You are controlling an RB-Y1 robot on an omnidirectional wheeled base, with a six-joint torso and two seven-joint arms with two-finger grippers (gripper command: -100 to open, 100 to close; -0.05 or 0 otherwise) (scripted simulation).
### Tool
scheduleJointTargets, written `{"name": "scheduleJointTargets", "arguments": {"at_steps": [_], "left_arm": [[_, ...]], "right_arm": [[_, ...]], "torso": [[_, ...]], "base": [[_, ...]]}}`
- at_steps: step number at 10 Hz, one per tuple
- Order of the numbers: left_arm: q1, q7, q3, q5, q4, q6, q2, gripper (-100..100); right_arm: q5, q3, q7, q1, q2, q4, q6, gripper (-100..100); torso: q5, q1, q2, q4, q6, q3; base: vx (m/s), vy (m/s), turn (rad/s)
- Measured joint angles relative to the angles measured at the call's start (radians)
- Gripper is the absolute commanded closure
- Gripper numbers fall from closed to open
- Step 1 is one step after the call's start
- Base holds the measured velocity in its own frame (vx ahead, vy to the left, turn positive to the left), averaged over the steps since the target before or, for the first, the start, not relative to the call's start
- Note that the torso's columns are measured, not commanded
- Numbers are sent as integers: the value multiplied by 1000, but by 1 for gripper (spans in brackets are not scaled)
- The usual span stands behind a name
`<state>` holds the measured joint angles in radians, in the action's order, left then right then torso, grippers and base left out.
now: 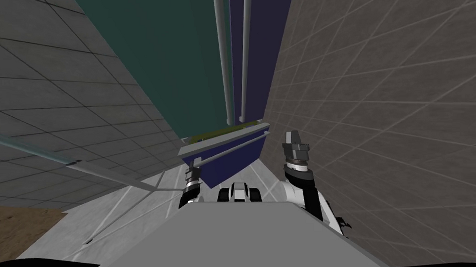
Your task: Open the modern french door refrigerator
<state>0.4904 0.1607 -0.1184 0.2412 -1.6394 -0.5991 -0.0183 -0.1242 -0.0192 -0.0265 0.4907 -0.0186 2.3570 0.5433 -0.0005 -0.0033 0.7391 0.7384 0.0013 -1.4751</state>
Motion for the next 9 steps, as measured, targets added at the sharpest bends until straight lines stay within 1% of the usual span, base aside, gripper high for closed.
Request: {"name": "scheduleJointTargets", "arguments": {"at_steps": [2, 5, 7, 9], "left_arm": [[11, 1, 5, -1, -3, 2, -2, 100], [26, 3, 13, -3, -14, -8, -1, 100], [36, 4, 18, -3, -17, -7, -3, 100], [48, 6, 23, -4, -29, -14, -2, 100]], "right_arm": [[0, 0, 0, 0, 0, 0, 0, 0], [0, 0, 0, 0, 0, 0, 0, 0], [0, 0, 0, 0, 0, 0, 0, 0], [0, 0, 0, 0, 0, 0, 0, 0]], "torso": [[-1, 5, -5, 1, -1, -3], [1, 0, 0, 0, 0, 1], [-1, 4, -5, 1, 0, -3], [1, 0, 2, 0, 0, 1]], "base": [[-103, -54, 3], [-162, -103, 10], [-106, -65, 5], [-183, -113, 12]]}}
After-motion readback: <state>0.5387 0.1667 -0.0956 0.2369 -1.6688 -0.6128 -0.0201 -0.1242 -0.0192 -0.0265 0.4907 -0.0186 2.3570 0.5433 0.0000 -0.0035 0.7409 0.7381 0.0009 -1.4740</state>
